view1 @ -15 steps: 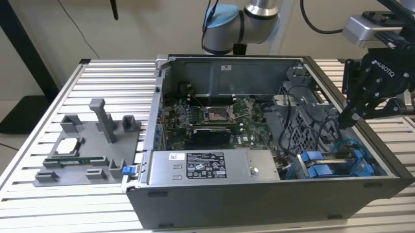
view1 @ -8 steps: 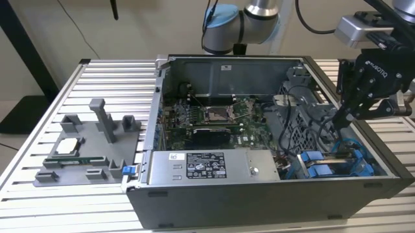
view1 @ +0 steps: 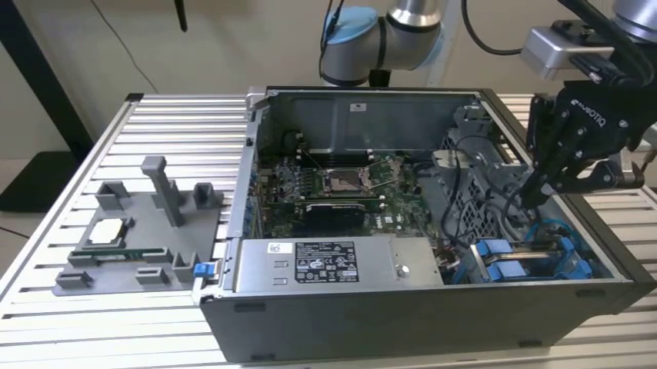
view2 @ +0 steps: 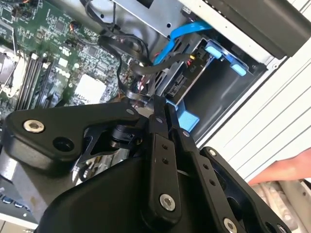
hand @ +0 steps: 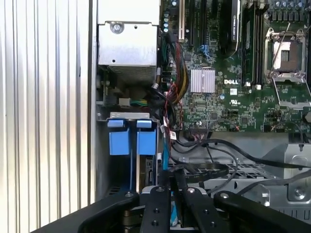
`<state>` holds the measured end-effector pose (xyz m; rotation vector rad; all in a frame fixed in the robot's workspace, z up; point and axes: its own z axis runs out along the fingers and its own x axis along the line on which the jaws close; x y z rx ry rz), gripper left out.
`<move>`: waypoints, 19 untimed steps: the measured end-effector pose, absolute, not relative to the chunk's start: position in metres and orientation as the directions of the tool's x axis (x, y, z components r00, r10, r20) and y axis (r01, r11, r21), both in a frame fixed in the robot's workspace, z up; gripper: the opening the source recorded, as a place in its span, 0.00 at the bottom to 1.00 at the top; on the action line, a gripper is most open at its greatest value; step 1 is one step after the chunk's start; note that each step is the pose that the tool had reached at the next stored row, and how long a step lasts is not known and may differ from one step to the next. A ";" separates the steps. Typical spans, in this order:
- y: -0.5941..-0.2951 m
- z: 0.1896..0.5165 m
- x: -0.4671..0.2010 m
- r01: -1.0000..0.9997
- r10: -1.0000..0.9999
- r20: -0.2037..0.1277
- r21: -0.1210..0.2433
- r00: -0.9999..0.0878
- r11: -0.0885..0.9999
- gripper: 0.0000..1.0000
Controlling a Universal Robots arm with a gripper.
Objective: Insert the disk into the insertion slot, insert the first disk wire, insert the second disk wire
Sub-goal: 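Insert the second disk wire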
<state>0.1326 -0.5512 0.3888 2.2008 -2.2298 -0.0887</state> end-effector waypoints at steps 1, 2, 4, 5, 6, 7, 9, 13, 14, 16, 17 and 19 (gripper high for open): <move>-0.553 0.389 0.132 -0.999 -0.999 -0.036 0.045 -0.014 0.012 0.00; -0.554 0.389 0.131 -0.999 -0.999 -0.038 0.045 -0.014 0.012 0.00; -0.558 0.389 0.130 -0.999 -0.999 -0.042 0.045 -0.014 0.012 0.00; -0.560 0.389 0.130 -0.999 -0.999 -0.045 0.045 -0.014 0.012 0.00; -0.562 0.389 0.129 -0.999 -0.999 -0.048 0.045 -0.014 0.012 0.00; -0.564 0.389 0.129 -0.999 -0.999 -0.050 0.044 -0.014 0.012 0.00; -0.567 0.389 0.128 -0.999 -0.999 -0.052 0.043 -0.014 0.011 0.00; -0.571 0.388 0.127 -0.999 -0.998 -0.062 0.034 -0.013 0.011 0.00; -0.571 0.387 0.127 -0.999 -0.998 -0.068 0.030 -0.013 0.011 0.00; -0.572 0.386 0.127 -1.000 -0.996 -0.086 0.024 -0.012 0.010 0.00; -0.573 0.386 0.127 -1.000 -0.996 -0.093 0.021 -0.012 0.010 0.00; -0.573 0.384 0.127 -1.000 -0.995 -0.101 0.014 -0.012 0.010 0.00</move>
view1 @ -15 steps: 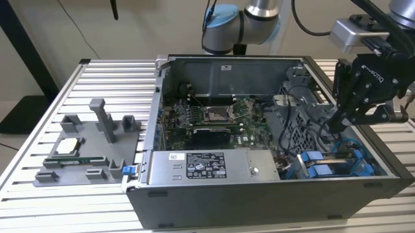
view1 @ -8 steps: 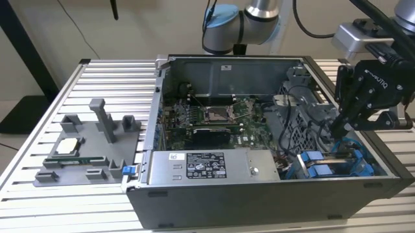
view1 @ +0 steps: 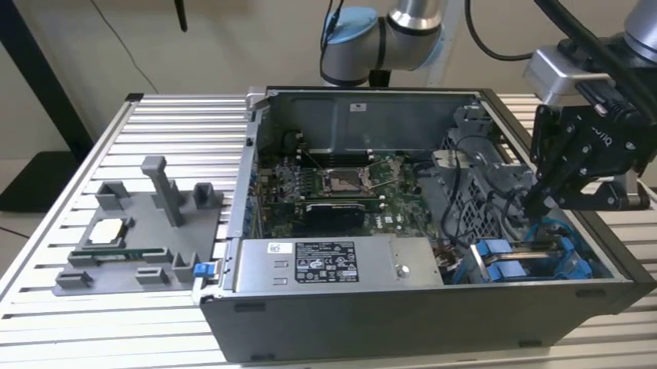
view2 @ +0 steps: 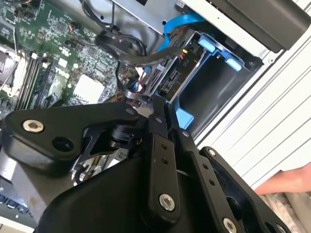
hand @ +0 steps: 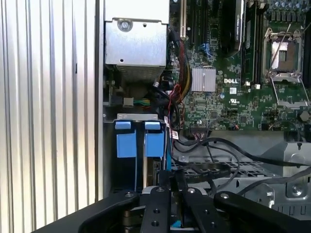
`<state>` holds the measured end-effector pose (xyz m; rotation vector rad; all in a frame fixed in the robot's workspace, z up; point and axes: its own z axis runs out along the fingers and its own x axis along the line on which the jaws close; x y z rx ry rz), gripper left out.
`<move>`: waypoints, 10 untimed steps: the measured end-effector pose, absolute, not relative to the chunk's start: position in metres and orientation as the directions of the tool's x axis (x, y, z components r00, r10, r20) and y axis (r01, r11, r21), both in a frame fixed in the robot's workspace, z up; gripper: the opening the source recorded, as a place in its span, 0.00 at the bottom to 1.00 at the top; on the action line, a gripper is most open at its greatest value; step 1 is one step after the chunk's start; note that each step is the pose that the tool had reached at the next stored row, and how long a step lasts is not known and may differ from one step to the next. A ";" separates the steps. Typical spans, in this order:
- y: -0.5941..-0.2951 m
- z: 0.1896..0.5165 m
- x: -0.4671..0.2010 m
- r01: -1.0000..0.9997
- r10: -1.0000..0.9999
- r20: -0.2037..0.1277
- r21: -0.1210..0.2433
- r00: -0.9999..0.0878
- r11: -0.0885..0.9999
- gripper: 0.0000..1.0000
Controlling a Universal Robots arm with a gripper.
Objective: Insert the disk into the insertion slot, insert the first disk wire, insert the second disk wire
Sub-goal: 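Insert the second disk wire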
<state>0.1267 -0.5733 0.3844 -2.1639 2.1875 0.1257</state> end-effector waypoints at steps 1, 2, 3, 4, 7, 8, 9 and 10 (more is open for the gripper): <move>-0.574 0.384 0.127 -1.000 -0.995 -0.104 0.011 -0.011 0.010 0.00; -0.574 0.383 0.127 -1.000 -0.994 -0.105 0.008 -0.011 0.010 0.00; -0.575 0.382 0.127 -1.000 -0.994 -0.107 0.006 -0.011 0.010 0.00; -0.575 0.381 0.127 -1.000 -0.994 -0.108 0.003 -0.010 0.010 0.00; -0.576 0.379 0.127 -1.000 -0.994 -0.108 -0.001 -0.010 0.010 0.00; -0.576 0.377 0.127 -1.000 -0.994 -0.108 -0.002 -0.010 0.010 0.00; -0.576 0.377 0.127 -1.000 -0.994 -0.108 -0.003 -0.010 0.010 0.00; -0.576 0.376 0.127 -1.000 -0.994 -0.108 -0.003 -0.010 0.010 0.00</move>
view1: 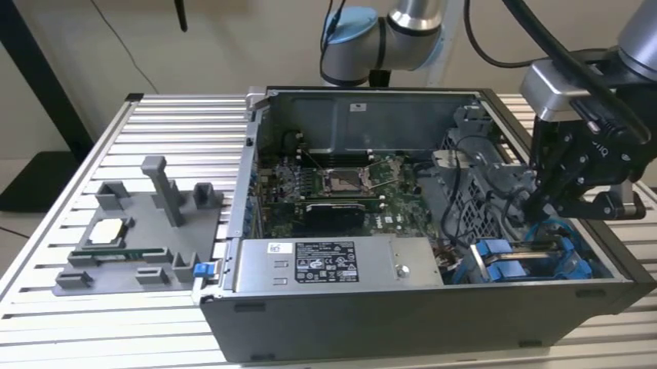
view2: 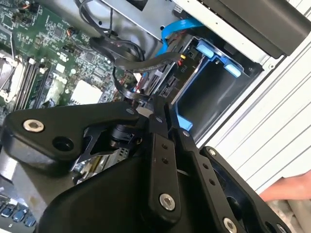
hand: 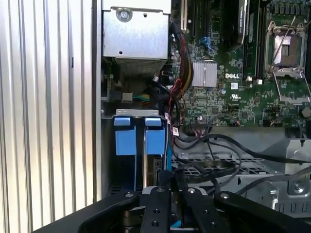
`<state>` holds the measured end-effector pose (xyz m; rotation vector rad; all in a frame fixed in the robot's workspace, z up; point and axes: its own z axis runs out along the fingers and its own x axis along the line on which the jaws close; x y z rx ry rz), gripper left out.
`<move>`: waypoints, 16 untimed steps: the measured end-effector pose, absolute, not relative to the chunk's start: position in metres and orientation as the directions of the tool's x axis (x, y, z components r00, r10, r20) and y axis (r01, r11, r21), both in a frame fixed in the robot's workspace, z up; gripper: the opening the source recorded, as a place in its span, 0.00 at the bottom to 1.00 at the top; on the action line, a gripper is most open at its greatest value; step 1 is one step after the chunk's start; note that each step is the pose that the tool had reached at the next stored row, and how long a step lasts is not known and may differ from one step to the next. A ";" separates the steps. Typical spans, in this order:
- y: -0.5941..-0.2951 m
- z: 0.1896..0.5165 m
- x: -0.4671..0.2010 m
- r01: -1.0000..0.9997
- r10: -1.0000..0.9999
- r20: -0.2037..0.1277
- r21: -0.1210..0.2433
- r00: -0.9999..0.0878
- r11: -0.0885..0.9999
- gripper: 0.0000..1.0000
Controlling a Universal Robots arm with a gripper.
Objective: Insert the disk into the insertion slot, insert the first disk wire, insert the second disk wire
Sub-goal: 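Insert the second disk wire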
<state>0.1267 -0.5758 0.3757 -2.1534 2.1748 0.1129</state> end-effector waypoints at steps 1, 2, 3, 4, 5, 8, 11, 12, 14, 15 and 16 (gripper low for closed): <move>-0.576 0.375 0.127 -1.000 -0.994 -0.107 -0.003 -0.010 0.010 0.00; -0.576 0.374 0.127 -1.000 -0.994 -0.107 -0.004 -0.010 0.010 0.00; -0.576 0.373 0.127 -1.000 -0.994 -0.106 -0.004 -0.010 0.010 0.00; -0.576 0.372 0.127 -1.000 -0.994 -0.106 -0.004 -0.010 0.010 0.00; -0.577 0.372 0.127 -1.000 -0.994 -0.106 -0.004 -0.010 0.010 0.00; -0.578 0.370 0.127 -1.000 -0.994 -0.106 -0.004 -0.010 0.010 0.00; -0.580 0.368 0.127 -1.000 -0.994 -0.106 -0.004 -0.010 0.010 0.00; -0.580 0.367 0.127 -1.000 -0.994 -0.106 -0.004 -0.010 0.010 0.00; -0.581 0.365 0.127 -1.000 -0.994 -0.106 -0.004 -0.010 0.010 0.00; -0.581 0.364 0.127 -1.000 -0.994 -0.106 -0.004 -0.010 0.010 0.00; -0.582 0.363 0.128 -1.000 -0.994 -0.106 -0.004 -0.010 0.010 0.00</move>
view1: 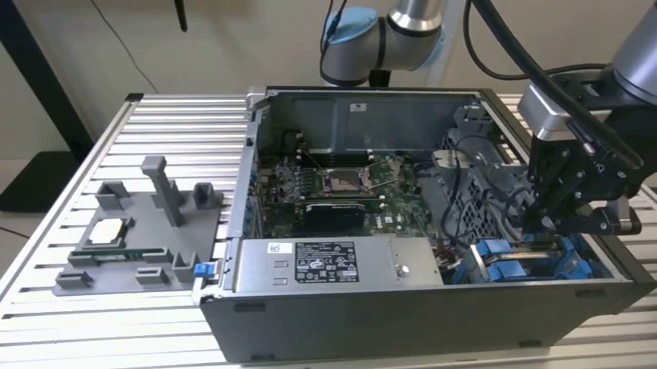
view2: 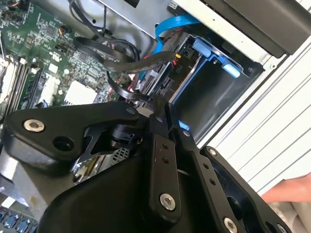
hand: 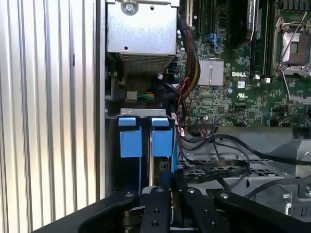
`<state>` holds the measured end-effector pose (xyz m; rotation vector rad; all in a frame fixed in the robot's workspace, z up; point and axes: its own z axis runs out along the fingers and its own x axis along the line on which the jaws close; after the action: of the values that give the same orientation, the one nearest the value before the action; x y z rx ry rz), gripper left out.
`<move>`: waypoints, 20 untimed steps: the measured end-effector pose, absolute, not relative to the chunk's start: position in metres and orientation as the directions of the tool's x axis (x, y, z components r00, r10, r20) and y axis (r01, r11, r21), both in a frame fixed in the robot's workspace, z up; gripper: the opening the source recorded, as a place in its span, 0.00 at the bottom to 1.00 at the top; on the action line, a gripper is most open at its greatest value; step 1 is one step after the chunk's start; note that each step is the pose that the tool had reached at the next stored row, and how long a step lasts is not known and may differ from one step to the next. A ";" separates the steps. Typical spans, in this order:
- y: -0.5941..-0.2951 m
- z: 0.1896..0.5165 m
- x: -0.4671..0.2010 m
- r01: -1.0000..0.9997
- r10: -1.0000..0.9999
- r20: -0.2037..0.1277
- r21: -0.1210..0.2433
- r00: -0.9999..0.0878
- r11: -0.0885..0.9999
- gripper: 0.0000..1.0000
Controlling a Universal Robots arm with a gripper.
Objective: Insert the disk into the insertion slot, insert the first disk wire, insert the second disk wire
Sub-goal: 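Insert the second disk wire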
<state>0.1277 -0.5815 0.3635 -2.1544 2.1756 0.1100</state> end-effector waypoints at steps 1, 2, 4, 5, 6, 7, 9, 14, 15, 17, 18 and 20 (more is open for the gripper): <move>-0.582 0.363 0.128 -1.000 -0.994 -0.106 -0.004 -0.010 0.010 0.00; -0.582 0.362 0.128 -1.000 -0.994 -0.106 -0.004 -0.010 0.010 0.00; -0.582 0.361 0.129 -1.000 -0.994 -0.106 -0.004 -0.010 0.010 0.00; -0.582 0.360 0.130 -1.000 -0.994 -0.106 -0.004 -0.010 0.010 0.00; -0.582 0.359 0.131 -1.000 -0.994 -0.106 -0.004 -0.010 0.010 0.00; -0.582 0.358 0.131 -1.000 -0.994 -0.106 -0.004 -0.010 0.010 0.00; -0.582 0.357 0.132 -1.000 -0.994 -0.106 -0.004 -0.010 0.010 0.00; -0.582 0.354 0.134 -1.000 -0.994 -0.106 -0.004 -0.010 0.010 0.00; -0.582 0.353 0.134 -1.000 -0.994 -0.106 -0.004 -0.010 0.010 0.00; -0.582 0.352 0.135 -1.000 -0.994 -0.106 -0.004 -0.010 0.010 0.00; -0.582 0.351 0.136 -1.000 -0.994 -0.105 -0.004 -0.010 0.010 0.00; -0.582 0.351 0.136 -1.000 -0.994 -0.105 -0.004 -0.010 0.010 0.00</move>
<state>0.1364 -0.5817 0.3512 -2.1543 2.1756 0.1094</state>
